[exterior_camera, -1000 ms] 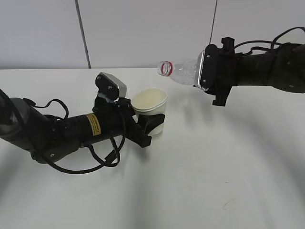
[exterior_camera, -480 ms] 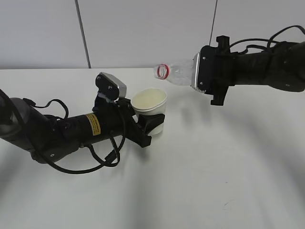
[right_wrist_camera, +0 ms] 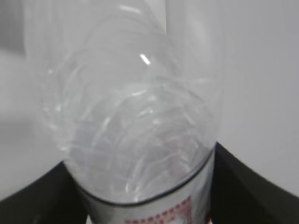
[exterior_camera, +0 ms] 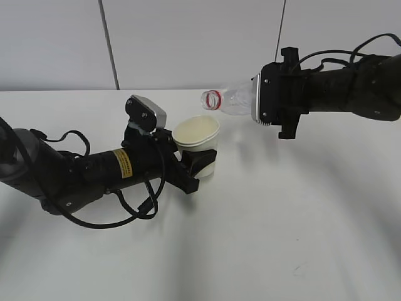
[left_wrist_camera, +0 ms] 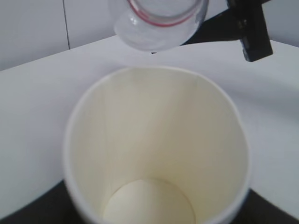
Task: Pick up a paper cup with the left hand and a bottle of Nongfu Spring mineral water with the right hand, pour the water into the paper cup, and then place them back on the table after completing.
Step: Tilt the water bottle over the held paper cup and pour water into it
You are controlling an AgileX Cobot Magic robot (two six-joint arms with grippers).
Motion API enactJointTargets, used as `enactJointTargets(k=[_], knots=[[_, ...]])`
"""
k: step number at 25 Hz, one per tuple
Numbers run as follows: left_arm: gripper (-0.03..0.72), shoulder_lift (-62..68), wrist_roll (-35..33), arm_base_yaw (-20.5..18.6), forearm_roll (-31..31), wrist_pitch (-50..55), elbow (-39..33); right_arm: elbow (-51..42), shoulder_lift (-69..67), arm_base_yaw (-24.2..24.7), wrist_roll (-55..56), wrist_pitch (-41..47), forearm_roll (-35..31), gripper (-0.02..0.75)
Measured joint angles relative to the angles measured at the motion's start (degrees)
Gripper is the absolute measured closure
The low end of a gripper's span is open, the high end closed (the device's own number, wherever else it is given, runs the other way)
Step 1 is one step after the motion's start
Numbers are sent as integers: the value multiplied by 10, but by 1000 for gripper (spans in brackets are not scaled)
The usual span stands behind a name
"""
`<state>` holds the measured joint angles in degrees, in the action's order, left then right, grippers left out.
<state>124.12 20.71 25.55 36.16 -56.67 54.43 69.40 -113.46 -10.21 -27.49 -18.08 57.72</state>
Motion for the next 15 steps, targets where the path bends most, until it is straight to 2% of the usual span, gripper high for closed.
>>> enactJointTargets(k=[15], knots=[[287,0,0,0,0,0,0,18,0,0,-32,5,0,255]])
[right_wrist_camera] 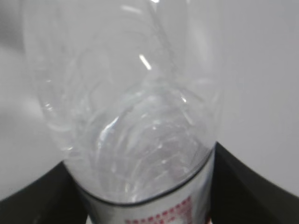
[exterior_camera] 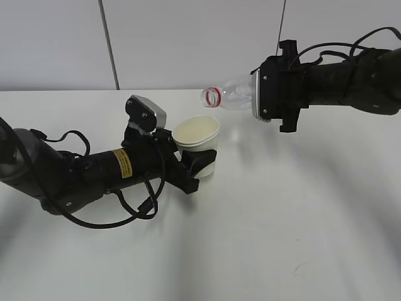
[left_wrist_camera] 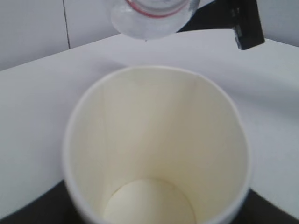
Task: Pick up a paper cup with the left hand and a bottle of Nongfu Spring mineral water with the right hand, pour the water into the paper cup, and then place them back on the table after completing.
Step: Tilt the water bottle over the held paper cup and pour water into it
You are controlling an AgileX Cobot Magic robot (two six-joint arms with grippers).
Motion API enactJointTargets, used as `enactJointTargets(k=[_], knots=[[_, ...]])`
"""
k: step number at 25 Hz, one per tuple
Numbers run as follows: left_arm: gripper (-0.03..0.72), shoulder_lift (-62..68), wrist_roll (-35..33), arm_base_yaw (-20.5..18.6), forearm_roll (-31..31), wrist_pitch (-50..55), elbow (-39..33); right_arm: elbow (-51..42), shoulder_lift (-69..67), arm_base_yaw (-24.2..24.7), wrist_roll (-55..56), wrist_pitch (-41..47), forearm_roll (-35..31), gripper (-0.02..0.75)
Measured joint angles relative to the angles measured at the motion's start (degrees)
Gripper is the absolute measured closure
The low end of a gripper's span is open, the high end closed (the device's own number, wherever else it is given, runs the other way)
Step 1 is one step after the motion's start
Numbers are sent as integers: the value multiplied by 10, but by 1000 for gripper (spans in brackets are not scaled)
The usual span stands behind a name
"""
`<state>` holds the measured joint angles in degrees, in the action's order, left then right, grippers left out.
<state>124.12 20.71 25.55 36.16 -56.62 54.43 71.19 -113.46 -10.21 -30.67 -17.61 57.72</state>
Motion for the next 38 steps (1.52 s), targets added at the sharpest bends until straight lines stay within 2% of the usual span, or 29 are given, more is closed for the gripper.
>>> enactJointTargets(k=[38], knots=[[287,0,0,0,0,1,0,21,0,-8,-65,3,-1,255]])
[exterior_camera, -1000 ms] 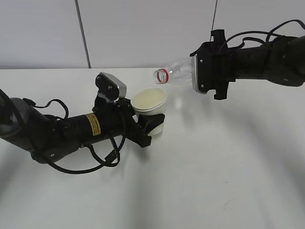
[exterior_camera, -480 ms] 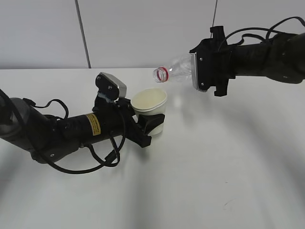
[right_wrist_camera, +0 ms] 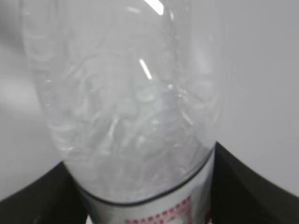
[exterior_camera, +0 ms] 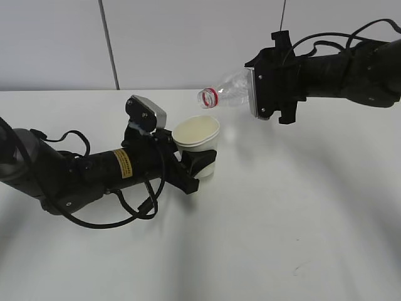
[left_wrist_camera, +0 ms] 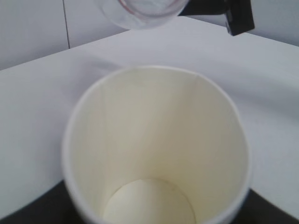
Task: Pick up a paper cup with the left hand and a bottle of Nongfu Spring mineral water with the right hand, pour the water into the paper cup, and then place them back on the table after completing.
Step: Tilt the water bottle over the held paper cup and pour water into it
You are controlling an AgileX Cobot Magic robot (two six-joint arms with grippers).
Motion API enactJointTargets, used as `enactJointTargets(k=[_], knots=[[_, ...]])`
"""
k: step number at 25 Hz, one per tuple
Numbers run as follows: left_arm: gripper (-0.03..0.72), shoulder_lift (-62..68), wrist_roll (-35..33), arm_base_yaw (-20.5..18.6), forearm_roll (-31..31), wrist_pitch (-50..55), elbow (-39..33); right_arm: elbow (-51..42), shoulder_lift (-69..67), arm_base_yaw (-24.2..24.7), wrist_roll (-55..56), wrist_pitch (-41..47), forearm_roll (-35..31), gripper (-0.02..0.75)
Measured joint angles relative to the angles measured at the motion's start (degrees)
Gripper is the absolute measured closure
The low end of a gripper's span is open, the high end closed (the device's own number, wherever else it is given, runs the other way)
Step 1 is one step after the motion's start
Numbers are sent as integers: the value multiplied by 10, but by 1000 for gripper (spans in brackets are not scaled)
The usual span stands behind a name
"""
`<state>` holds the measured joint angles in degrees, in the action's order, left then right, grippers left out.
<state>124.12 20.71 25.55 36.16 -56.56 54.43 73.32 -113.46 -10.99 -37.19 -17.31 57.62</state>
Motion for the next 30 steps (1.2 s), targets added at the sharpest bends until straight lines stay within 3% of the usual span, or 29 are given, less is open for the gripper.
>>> enactJointTargets(k=[30], knots=[[287,0,1,0,0,1,0,0,0,0,-32,0,1,255]])
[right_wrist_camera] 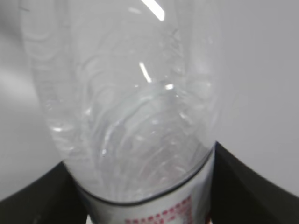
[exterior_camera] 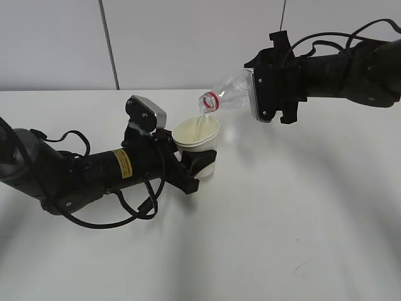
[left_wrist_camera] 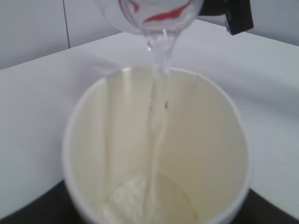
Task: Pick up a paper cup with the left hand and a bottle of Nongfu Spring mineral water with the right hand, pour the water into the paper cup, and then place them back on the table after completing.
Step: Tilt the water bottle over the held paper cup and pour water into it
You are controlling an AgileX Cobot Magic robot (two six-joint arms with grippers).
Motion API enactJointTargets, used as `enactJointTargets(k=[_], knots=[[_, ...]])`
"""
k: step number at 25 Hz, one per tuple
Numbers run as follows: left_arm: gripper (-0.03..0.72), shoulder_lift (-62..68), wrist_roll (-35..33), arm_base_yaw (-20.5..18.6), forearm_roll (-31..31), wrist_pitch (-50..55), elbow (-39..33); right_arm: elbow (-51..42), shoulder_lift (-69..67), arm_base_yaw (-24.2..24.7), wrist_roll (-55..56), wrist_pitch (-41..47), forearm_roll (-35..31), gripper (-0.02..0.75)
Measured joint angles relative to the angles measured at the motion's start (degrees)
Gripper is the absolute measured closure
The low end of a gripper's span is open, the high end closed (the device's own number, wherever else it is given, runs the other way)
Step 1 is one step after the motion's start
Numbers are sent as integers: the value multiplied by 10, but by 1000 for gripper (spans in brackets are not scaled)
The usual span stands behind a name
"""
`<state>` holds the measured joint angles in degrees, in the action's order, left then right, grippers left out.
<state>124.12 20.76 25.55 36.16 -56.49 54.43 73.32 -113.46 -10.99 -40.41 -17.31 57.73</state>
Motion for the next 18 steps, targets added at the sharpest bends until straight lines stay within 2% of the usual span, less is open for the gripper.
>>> enactJointTargets(k=[18], knots=[[287,0,0,0,0,0,0,8,0,0,-12,1,-2,255]])
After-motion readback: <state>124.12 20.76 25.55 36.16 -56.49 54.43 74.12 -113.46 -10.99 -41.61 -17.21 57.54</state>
